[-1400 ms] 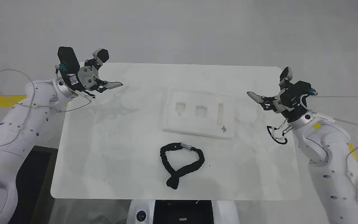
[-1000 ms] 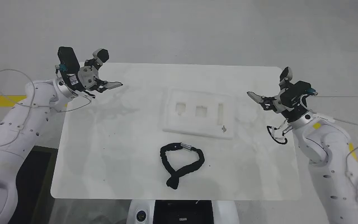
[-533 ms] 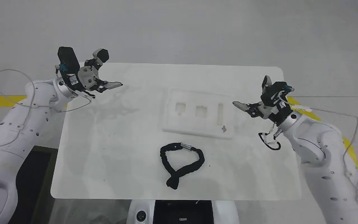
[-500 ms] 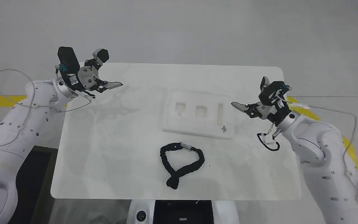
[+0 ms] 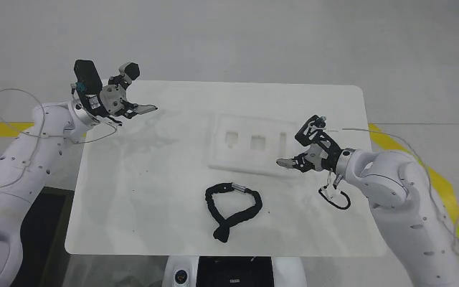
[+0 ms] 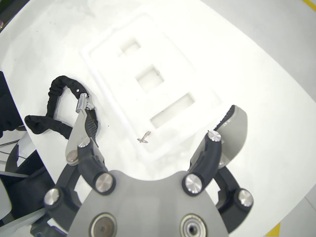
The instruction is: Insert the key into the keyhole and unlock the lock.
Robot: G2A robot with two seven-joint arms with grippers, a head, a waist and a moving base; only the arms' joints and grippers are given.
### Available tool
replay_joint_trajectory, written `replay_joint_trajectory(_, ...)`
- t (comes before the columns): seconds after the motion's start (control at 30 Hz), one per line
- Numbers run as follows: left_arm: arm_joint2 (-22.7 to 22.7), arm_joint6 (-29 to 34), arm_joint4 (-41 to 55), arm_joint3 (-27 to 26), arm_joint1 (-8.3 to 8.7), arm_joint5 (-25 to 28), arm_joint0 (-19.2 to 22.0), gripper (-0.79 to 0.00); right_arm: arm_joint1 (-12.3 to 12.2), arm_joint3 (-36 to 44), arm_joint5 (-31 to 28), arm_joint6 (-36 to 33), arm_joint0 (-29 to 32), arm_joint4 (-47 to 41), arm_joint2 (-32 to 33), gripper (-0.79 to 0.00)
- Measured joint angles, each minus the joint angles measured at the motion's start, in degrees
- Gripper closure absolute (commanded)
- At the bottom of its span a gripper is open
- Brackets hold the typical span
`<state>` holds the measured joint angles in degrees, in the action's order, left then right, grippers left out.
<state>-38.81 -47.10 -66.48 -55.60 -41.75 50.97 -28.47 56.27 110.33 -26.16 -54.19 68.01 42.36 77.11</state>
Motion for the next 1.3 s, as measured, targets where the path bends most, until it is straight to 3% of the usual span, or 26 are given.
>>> replay_joint_trajectory(0.2, 0.0, 0.0, 0.0, 0.0, 0.0, 0.0, 0.0, -0.785, 0.0, -1.0, 2.9, -1.6, 0.0, -3.5, -0.9, -0.785)
replay_joint_trajectory(0.87, 0.0, 0.0, 0.0, 0.0, 0.0, 0.0, 0.0, -0.785, 0.0, -0.8, 2.4, -1.9, 0.3, -4.5, -1.4, -0.785)
replay_joint_trajectory(1.03, 0.0, 0.0, 0.0, 0.0, 0.0, 0.0, 0.0, -0.785, 0.0, 1.5, 7.5, -5.1, 0.1, -1.1, -3.0, -0.785)
replay_joint_trajectory(1.3, 0.0, 0.0, 0.0, 0.0, 0.0, 0.0, 0.0, -0.785, 0.3, 5.0, 21.3, -16.2, -1.4, -2.7, -5.5, -0.785)
